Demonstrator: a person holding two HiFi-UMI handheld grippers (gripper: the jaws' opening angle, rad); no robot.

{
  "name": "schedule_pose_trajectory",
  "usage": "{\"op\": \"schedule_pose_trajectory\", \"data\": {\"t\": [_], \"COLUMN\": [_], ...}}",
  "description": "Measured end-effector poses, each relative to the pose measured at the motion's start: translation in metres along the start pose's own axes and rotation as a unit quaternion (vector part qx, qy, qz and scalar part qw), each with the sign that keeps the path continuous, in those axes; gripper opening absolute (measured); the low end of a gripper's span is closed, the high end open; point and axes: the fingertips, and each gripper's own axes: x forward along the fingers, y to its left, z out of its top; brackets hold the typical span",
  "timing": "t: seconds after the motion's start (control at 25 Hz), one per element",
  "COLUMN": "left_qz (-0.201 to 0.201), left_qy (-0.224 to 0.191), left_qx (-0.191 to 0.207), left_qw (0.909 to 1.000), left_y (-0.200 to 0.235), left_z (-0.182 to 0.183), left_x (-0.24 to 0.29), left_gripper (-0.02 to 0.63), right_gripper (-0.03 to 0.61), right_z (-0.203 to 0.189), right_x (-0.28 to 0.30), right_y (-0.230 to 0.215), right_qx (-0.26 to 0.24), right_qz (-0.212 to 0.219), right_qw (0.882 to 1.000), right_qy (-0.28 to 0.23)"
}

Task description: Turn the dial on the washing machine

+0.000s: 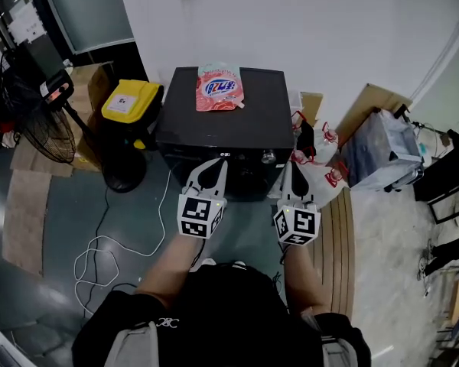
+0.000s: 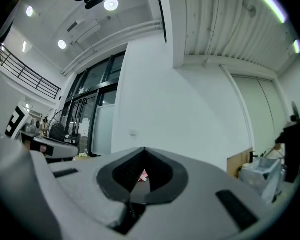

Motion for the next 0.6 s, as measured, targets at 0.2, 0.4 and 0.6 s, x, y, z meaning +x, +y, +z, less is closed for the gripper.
{"op": "schedule_pose_trajectory", "data": {"t": [0.2,0.4,0.6], "left_qz": [-0.001,-0.001,-0.003], "left_qy": [-0.001,-0.001,-0.002], "left_qx": [0.003,0.007,0.010], "left_qw": [1.0000,1.0000,0.9999], "left_y": [0.003,0.006,0.005], "left_z": [0.002,0.005,0.006], "left_x": [-0.003,-0.007,-0.010], "left_gripper": [-0.008,-0.008,-0.008], "right_gripper": [-0.002,-0.002,-0.002], "right_z": [-0.001,0.001,0.003], "right_x": [0.003,0.003,0.000], "right_y": [0.005,0.013,0.020], "right_qx": [0.002,-0.010,-0.019], "right_qz": [-0.003,-0.002,0.001], "right_qw": [1.000,1.000,1.000], "right_qy": [0.002,0.000,-0.004]}}
